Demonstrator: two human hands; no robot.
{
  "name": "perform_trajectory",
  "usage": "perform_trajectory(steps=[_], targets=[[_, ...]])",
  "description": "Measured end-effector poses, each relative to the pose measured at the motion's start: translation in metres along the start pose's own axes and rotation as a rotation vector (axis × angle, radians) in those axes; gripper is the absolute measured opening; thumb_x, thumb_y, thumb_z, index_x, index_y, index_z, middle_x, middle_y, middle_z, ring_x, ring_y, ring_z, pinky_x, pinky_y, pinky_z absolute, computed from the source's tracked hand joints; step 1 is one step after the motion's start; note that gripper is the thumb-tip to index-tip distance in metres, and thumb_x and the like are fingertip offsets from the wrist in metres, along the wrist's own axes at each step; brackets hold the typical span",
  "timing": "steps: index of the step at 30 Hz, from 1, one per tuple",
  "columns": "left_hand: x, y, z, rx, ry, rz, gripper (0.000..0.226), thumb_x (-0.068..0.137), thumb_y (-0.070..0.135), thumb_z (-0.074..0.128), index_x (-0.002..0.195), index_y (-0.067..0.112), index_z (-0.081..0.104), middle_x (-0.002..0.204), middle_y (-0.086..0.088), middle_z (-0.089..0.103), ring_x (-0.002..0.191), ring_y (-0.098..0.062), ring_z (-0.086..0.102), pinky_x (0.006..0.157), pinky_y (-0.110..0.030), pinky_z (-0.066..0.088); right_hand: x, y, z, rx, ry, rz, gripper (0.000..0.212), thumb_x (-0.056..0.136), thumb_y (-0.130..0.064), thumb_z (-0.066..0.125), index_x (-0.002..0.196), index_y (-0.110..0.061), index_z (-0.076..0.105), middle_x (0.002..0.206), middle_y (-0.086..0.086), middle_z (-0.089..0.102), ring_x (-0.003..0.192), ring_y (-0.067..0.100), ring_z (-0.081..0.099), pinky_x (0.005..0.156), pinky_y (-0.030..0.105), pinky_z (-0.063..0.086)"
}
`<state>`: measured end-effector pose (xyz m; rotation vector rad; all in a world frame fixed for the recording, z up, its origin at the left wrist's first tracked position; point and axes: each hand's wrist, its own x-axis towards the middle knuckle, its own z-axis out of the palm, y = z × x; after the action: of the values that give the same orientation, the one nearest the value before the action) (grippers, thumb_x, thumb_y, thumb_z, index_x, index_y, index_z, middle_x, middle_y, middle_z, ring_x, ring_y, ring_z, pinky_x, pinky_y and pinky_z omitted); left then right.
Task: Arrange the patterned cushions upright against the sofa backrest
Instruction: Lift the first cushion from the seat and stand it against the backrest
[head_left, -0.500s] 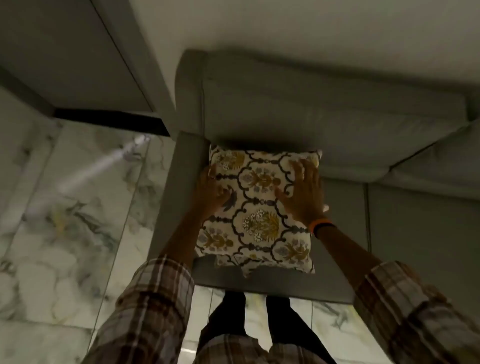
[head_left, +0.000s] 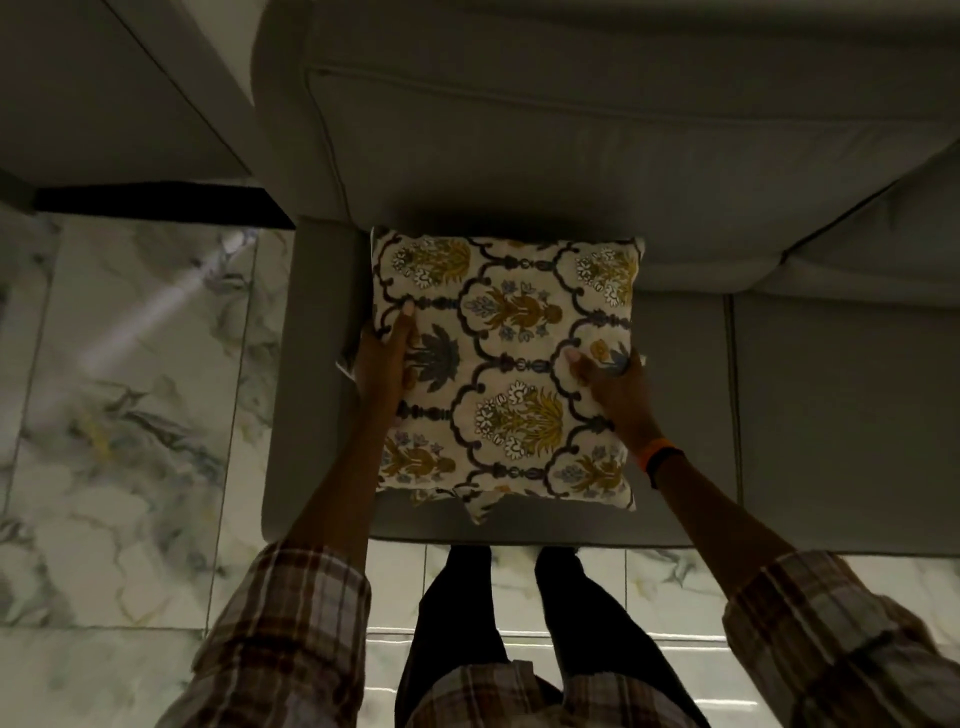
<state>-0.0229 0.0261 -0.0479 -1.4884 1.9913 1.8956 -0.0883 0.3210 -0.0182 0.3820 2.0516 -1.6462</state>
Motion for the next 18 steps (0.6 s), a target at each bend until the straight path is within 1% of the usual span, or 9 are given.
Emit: perform_trajectory(steps=[2,3,5,9,11,14,15,16,18], targets=[[-0.029,0.033,0.02,0.024,-0.013,0.054,0.099,0.076,0.079,0.06,0.146,0.011,0.047,0.139,-0.015,0.062,0.12,-0.032,0.063,0.103,-0.048,0.052,-0.005,-0.011,-0.029,0.043,0.015,-0.037,0.075,0.081,-0.038,0.086,0.146,-0.022,0.052,0.138,0.002,0.069,0.122,0.022,0.07,0.097,0.05,0.061],[-0.042,0.044,0.034,0.017,-0.029,0.077,0.09,0.082,0.069,0.061,0.149,0.012,0.042,0.145,-0.013,0.056,0.129,-0.031,0.056,0.11,-0.047,0.047,-0.008,-0.016,-0.046,0.067,0.029,-0.049,0.08,0.078,-0.043,0.088,0.146,-0.024,0.051,0.139,0.002,0.068,0.122,0.022,0.07,0.098,0.052,0.06],[-0.065,0.06,0.068,-0.03,-0.069,0.11,0.084,0.086,0.061,0.062,0.152,0.015,0.037,0.15,-0.012,0.05,0.135,-0.028,0.051,0.114,-0.046,0.043,-0.008,-0.024,-0.086,0.08,0.062,-0.059,0.087,0.073,-0.048,0.09,0.146,-0.026,0.049,0.14,0.003,0.067,0.123,0.024,0.069,0.099,0.055,0.058],[-0.102,0.066,0.166,-0.04,-0.126,0.16,0.097,0.078,0.073,0.062,0.154,0.02,0.033,0.156,-0.007,0.044,0.139,-0.024,0.047,0.118,-0.046,0.038,0.006,-0.041,-0.197,0.018,0.09,-0.115,0.065,0.08,-0.032,0.089,0.137,-0.03,0.059,0.132,0.005,0.073,0.117,0.027,0.072,0.095,0.059,0.059],[-0.121,0.057,0.216,-0.047,-0.19,0.157,0.086,0.086,0.062,0.064,0.155,0.022,0.033,0.156,-0.005,0.044,0.139,-0.021,0.047,0.117,-0.042,0.039,0.022,-0.049,-0.256,-0.04,0.127,-0.171,0.067,0.079,-0.025,0.089,0.138,-0.017,0.057,0.13,0.008,0.073,0.114,0.022,0.073,0.094,0.055,0.061],[-0.139,0.031,0.286,0.017,-0.292,0.087,0.059,0.093,0.044,0.067,0.144,0.027,0.046,0.141,-0.002,0.057,0.123,-0.021,0.06,0.105,-0.041,0.05,0.06,-0.079,-0.331,-0.22,0.155,-0.266,0.074,0.073,-0.032,0.091,0.131,0.0,0.057,0.125,0.016,0.072,0.102,0.006,0.074,0.088,0.041,0.064],[-0.144,0.025,0.309,0.023,-0.315,0.029,0.062,0.09,0.041,0.07,0.144,0.023,0.045,0.141,-0.003,0.056,0.122,-0.023,0.059,0.106,-0.044,0.049,0.075,-0.09,-0.349,-0.299,0.156,-0.323,0.074,0.073,-0.035,0.09,0.129,0.0,0.058,0.125,0.018,0.071,0.101,0.007,0.073,0.088,0.038,0.064],[-0.145,0.017,0.339,0.031,-0.36,-0.043,0.062,0.089,0.033,0.071,0.143,0.019,0.044,0.14,-0.003,0.055,0.12,-0.024,0.059,0.107,-0.046,0.048,0.092,-0.098,-0.37,-0.412,0.141,-0.379,0.076,0.072,-0.043,0.088,0.129,-0.002,0.06,0.126,0.017,0.07,0.106,0.014,0.072,0.091,0.04,0.061],[-0.149,0.004,0.391,0.024,-0.498,-0.133,0.04,0.096,0.013,0.063,0.132,0.023,0.048,0.129,0.002,0.055,0.114,-0.022,0.059,0.104,-0.047,0.049,0.125,-0.108,-0.396,-0.638,0.042,-0.478,0.076,0.075,-0.049,0.084,0.135,-0.008,0.06,0.131,0.01,0.066,0.119,0.024,0.064,0.101,0.042,0.053]])
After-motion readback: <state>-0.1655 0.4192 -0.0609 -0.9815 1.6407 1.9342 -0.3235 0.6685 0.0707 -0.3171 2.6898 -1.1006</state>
